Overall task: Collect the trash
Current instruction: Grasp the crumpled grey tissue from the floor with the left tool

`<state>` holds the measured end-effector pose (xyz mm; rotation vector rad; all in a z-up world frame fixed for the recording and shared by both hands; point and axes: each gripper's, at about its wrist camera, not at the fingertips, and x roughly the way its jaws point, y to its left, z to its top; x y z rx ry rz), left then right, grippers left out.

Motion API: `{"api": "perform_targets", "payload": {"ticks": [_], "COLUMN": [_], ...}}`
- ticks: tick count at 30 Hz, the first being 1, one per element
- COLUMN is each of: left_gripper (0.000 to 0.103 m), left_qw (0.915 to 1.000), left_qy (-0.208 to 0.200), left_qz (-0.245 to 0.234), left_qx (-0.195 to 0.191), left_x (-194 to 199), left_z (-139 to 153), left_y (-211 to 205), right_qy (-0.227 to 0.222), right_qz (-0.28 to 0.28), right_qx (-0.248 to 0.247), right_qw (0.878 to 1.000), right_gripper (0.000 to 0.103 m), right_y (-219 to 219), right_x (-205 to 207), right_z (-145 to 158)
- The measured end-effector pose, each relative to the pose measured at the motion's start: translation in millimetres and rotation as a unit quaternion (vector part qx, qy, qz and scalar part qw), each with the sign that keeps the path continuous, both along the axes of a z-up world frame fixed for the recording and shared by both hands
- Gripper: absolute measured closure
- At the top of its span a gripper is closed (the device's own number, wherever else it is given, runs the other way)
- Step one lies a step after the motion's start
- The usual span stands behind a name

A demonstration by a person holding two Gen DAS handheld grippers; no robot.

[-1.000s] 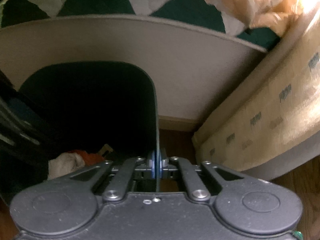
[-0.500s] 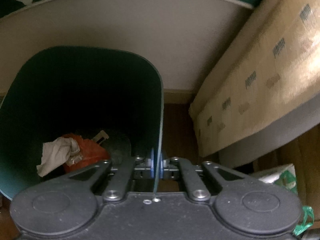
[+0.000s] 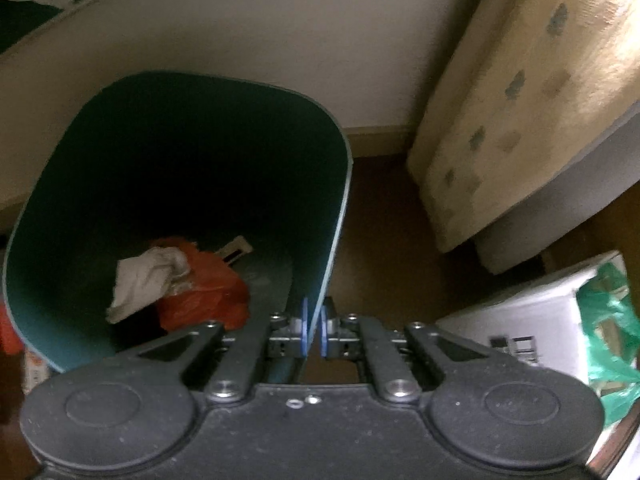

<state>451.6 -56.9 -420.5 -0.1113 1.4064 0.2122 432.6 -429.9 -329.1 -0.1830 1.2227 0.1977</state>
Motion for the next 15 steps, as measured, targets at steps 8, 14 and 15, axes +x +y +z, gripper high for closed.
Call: {"api": "perform_targets", "payload": {"ticks": [8,14,15], "left_gripper": [0.026,0.026,0.026], "left_qw": [0.9978,0.9959,0.9955], "left_qy": [0.042,0.064,0.067], "left_qz": [0.047,0.064,0.068], "left_qx": [0.020,0.006,0.004], "left_x": [7,17,19], "left_z": [-75,-111,-116], "left_y": [45,54,55], "right_qy": [0.075,0.065,0.061], "right_qz": [-0.026,-0.045,-0.046], "right_qx": [0.022,-0.006,-0.011], "right_qw": [0.997,0.997,0.997], "right_gripper": [0.088,0.094,0.096], "right_y": [9,15,15], "right_x": [8,18,20], "right_z": [-20,-29,-29]}}
